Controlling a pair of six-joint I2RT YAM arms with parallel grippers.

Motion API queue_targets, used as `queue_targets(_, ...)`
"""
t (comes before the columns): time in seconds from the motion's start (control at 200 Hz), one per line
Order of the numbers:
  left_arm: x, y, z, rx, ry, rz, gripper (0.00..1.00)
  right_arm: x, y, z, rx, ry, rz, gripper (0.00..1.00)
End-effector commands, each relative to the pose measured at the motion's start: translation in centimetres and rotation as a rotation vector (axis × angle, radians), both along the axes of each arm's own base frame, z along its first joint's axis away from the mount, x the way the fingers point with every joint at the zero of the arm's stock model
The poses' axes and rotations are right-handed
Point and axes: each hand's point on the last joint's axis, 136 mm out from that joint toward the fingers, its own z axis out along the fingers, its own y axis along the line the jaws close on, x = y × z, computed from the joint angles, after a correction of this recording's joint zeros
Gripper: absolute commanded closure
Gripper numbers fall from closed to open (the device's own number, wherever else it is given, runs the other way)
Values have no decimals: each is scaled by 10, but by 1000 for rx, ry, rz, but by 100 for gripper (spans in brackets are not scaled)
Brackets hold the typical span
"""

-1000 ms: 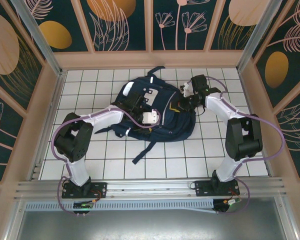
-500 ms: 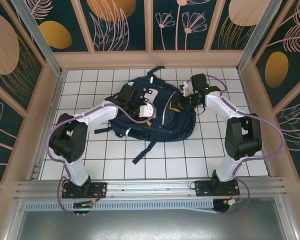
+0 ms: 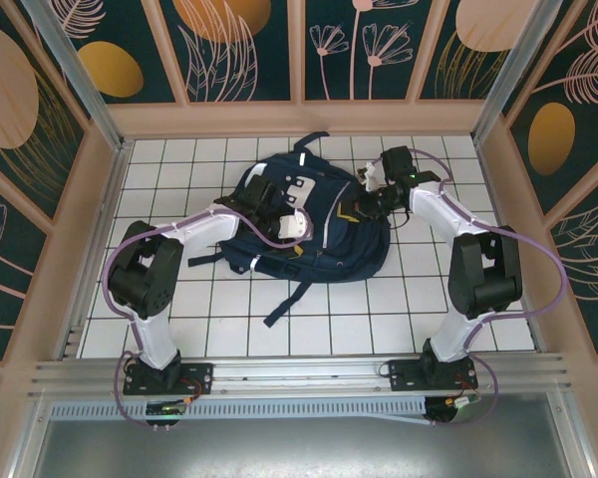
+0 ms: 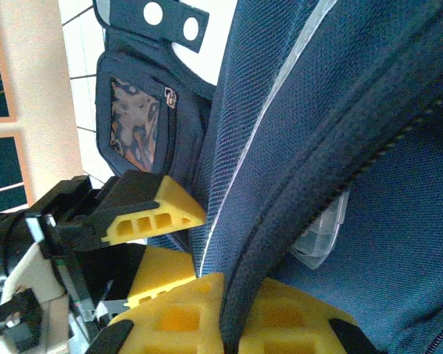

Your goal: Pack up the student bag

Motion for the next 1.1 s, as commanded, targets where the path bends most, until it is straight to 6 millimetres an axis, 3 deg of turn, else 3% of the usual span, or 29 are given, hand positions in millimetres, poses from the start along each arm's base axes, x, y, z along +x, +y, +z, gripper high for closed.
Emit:
queue_targets(0.0,9,-9,10,-75,-50,49,56,-4,6,12,59,7,24,100)
queue_targets(0.25,20,-15,4,-65,-109,104,52,-6,9,10,98,26,8,100)
queue_targets(0.325,15,-17,4,-61,-94,75,68,-4,3,3,64,21,-19,100)
queue_targets(0.38,15,-19,9,-65,-87,80,87,0,-11,-7,-4,9,-69,89)
queue_targets(0.44,20,-19,20,-80,-92,114,100,3,-33,-19,-94,-2,-149,80)
queue_targets(0.495,23,-19,33,-103,-96,148,100,5,-53,-21,-162,-40,-212,66)
queue_targets(0.57,26,-20,54,-150,-99,191,100,3,-72,-15,-246,-136,-259,56)
queue_targets(0.666,25,-25,77,-216,-68,224,100,-5,-82,1,-298,-268,-274,51)
queue_targets(0.756,25,-29,86,-244,-8,247,100,-22,-87,4,-316,-352,-278,52)
queue_targets(0.876,26,-34,88,-250,72,272,100,-48,-69,11,-256,-393,-216,55)
queue_targets(1.016,30,-37,95,-251,133,311,100,-73,-14,25,-165,-406,-27,60)
queue_targets(1.096,32,-40,103,-264,161,326,100,-76,7,29,-185,-441,13,60)
